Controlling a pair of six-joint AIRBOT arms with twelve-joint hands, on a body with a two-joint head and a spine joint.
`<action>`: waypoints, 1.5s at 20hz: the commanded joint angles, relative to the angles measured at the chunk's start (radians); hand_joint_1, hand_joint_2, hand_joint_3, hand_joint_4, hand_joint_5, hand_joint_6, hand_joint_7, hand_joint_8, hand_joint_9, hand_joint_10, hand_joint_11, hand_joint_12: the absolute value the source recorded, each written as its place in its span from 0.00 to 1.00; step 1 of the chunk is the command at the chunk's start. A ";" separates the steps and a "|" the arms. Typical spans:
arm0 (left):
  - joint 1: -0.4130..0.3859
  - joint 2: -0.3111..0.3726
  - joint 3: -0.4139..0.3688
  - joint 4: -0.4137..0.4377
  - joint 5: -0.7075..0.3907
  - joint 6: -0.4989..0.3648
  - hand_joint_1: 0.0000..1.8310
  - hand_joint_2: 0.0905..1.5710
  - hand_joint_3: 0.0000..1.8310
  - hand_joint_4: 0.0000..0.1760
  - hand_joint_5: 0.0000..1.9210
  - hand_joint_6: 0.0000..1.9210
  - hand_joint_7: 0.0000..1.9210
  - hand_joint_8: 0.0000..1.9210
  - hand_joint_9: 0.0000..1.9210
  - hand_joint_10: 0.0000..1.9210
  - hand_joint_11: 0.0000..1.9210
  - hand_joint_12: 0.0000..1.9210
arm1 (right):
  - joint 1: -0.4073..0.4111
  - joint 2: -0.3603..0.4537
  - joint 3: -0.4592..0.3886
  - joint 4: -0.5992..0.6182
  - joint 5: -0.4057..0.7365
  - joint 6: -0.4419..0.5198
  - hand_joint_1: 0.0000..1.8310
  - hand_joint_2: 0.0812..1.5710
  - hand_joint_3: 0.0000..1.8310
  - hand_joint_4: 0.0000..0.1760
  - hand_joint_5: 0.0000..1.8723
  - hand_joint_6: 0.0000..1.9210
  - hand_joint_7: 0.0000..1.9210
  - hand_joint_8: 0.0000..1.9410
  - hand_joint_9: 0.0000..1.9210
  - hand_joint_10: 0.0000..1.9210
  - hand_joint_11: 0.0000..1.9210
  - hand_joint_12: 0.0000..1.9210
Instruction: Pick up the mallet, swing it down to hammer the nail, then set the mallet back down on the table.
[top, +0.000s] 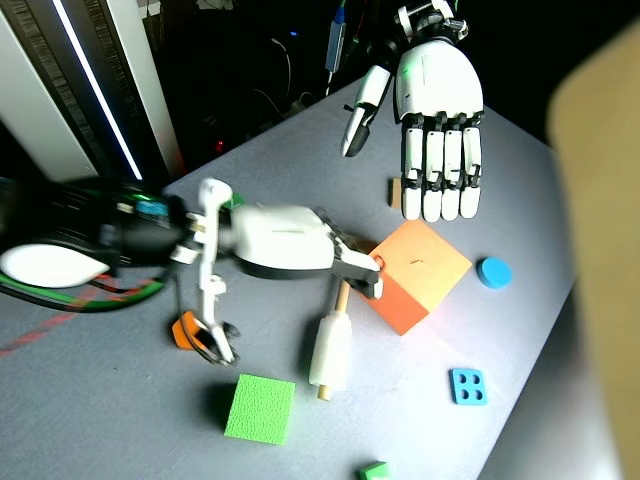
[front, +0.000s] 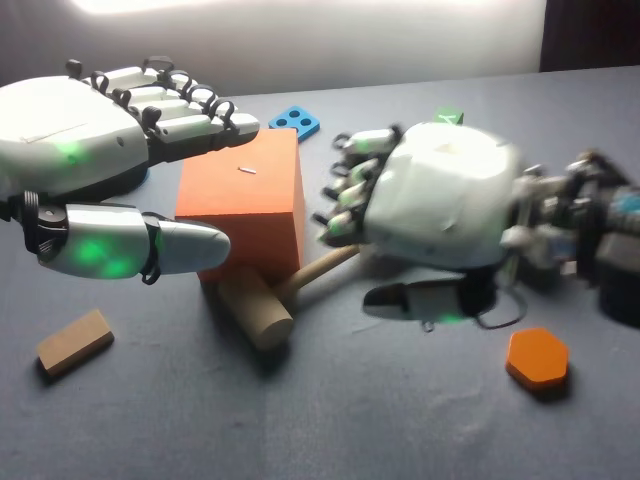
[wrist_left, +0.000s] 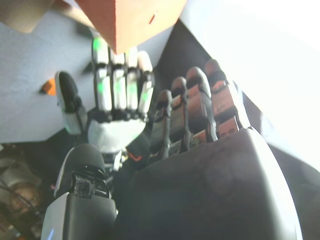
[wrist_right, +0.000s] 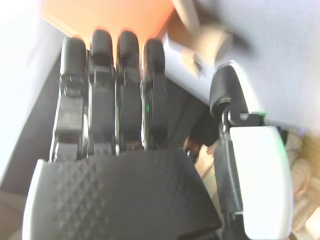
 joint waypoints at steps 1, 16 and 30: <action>-0.014 0.012 -0.006 -0.022 -0.095 -0.003 0.00 0.79 0.00 0.00 0.06 0.00 0.09 0.00 0.08 0.00 0.00 0.16 | 0.021 0.037 -0.026 0.056 0.095 -0.004 0.28 0.74 0.00 0.00 0.40 0.01 0.42 0.01 0.39 0.01 0.18 0.46; -0.031 0.014 -0.033 -0.022 -0.077 -0.003 0.00 0.83 0.00 0.00 0.18 1.00 0.16 1.00 0.20 1.00 0.25 1.00 | 0.205 0.437 -0.264 0.453 -0.325 -0.033 0.30 0.71 0.00 0.00 0.49 1.00 0.53 1.00 0.57 1.00 0.64 1.00; -0.076 -0.022 -0.060 -0.022 0.001 0.031 0.60 0.91 0.01 1.00 0.83 1.00 0.84 1.00 0.89 1.00 0.93 1.00 | 0.156 0.441 -0.277 0.453 -0.217 -0.123 0.56 0.89 0.01 0.00 0.79 1.00 0.87 1.00 0.90 1.00 0.95 1.00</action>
